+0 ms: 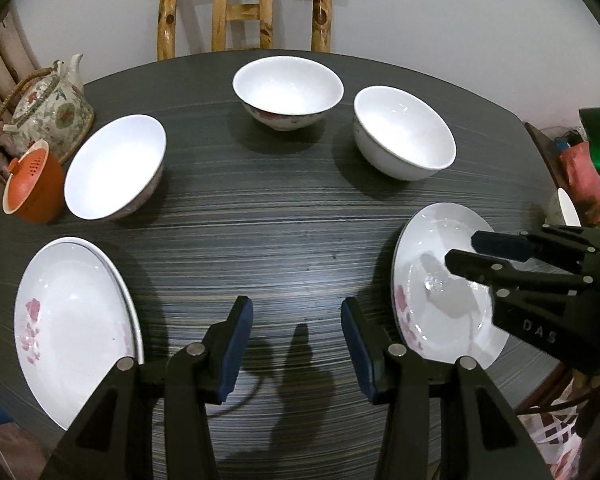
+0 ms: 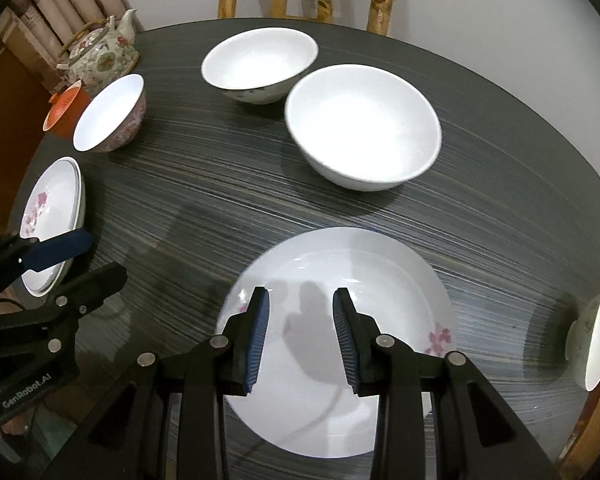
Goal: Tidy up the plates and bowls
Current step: 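Lift the rose plate with the right tool and carry it toward the plate stack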
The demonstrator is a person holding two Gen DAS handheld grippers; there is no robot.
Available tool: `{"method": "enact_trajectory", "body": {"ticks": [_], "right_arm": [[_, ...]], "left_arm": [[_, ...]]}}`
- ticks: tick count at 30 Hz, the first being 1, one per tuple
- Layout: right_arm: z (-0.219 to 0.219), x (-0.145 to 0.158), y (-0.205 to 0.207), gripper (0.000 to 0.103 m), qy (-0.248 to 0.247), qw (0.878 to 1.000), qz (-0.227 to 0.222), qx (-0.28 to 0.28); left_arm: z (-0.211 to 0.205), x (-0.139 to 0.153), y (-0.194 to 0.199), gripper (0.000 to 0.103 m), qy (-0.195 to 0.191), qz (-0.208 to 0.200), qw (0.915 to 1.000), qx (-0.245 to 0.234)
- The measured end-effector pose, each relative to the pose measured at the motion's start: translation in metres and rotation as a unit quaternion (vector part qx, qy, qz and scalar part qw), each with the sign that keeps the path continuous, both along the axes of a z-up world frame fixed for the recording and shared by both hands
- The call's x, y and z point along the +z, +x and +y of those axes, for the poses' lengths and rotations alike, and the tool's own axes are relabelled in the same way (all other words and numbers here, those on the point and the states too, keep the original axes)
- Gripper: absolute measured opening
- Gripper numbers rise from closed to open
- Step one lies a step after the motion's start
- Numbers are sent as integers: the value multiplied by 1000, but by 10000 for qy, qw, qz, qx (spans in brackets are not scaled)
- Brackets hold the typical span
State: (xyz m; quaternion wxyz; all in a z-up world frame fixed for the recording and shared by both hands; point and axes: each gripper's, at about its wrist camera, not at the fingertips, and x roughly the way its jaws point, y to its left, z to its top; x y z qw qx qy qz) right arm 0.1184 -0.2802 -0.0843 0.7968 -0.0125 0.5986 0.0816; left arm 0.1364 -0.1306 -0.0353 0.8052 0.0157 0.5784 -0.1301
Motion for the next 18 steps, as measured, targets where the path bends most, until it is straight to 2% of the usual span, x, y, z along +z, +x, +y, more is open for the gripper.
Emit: {"method": "enact_trajectory", "body": {"ticks": [8, 18], "right_arm": [[-41, -3, 1, 32, -205, 9997, 99, -75], [-97, -23, 5, 30, -259, 9983, 336, -402]], "left_arm": [[-23, -14, 0, 47, -130, 218, 9997, 36], [-39, -30, 1, 47, -374, 452, 9981, 179]]}}
